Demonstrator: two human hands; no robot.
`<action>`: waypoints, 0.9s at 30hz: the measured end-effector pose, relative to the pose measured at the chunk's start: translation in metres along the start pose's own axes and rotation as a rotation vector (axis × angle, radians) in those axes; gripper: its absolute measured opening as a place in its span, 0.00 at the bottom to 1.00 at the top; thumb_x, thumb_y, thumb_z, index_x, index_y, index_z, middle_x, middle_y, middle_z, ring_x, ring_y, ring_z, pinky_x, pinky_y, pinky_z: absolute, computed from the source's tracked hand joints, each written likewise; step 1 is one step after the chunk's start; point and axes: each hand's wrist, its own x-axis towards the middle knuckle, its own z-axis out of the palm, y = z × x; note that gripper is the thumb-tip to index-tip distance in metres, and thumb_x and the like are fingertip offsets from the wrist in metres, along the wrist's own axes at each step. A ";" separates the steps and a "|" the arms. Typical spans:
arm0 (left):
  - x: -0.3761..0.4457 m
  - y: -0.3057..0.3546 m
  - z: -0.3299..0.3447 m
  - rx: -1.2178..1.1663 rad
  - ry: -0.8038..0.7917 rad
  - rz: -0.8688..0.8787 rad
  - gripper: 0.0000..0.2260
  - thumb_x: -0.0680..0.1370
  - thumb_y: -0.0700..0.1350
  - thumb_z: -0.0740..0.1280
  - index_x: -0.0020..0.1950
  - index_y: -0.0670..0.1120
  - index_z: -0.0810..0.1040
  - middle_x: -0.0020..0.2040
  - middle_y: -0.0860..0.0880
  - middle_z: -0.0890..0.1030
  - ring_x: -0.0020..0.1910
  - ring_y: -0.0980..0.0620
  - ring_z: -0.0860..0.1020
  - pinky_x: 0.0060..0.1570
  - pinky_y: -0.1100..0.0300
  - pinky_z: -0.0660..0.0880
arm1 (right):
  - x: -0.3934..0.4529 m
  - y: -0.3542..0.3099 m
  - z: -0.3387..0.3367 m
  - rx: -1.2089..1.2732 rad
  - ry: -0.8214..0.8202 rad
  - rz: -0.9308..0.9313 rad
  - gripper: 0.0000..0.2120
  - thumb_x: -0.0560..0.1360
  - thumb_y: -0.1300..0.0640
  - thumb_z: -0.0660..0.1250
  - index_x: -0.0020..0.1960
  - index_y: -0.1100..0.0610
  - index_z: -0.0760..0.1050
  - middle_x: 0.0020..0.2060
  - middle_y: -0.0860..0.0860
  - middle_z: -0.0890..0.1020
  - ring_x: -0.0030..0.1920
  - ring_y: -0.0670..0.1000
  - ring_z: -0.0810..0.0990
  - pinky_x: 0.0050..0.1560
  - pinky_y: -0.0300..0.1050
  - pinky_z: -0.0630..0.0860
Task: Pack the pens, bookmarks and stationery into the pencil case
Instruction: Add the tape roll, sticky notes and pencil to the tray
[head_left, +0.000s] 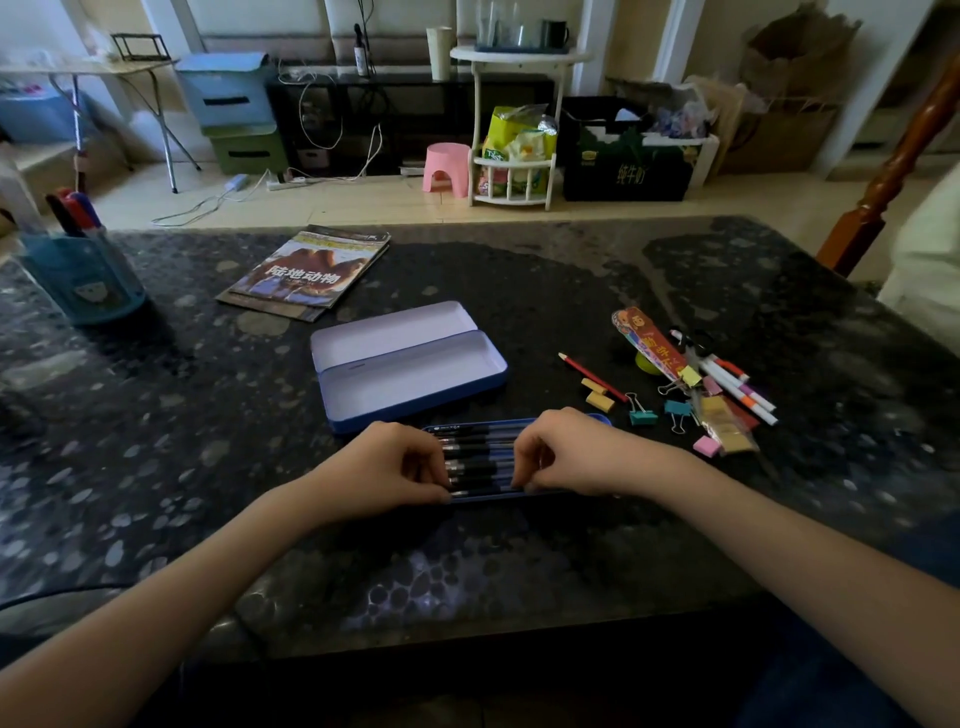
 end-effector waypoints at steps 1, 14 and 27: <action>0.000 0.000 0.001 0.008 0.029 0.001 0.07 0.67 0.49 0.76 0.38 0.54 0.79 0.34 0.56 0.79 0.34 0.60 0.77 0.36 0.68 0.74 | -0.001 0.001 -0.002 0.008 -0.012 -0.002 0.09 0.73 0.59 0.71 0.40 0.45 0.80 0.39 0.40 0.80 0.40 0.37 0.77 0.34 0.27 0.69; 0.002 -0.012 0.009 0.174 0.057 0.002 0.33 0.63 0.64 0.72 0.65 0.62 0.66 0.62 0.65 0.66 0.62 0.66 0.62 0.61 0.67 0.59 | -0.012 0.057 -0.053 0.009 0.196 0.175 0.09 0.73 0.61 0.71 0.43 0.46 0.80 0.44 0.44 0.82 0.44 0.42 0.79 0.37 0.31 0.72; 0.004 -0.017 0.012 0.204 0.077 0.013 0.32 0.63 0.68 0.70 0.65 0.62 0.66 0.59 0.66 0.66 0.60 0.66 0.62 0.60 0.67 0.60 | -0.017 0.134 -0.079 -0.466 0.287 0.569 0.21 0.80 0.51 0.59 0.72 0.41 0.64 0.72 0.53 0.67 0.69 0.58 0.66 0.62 0.57 0.68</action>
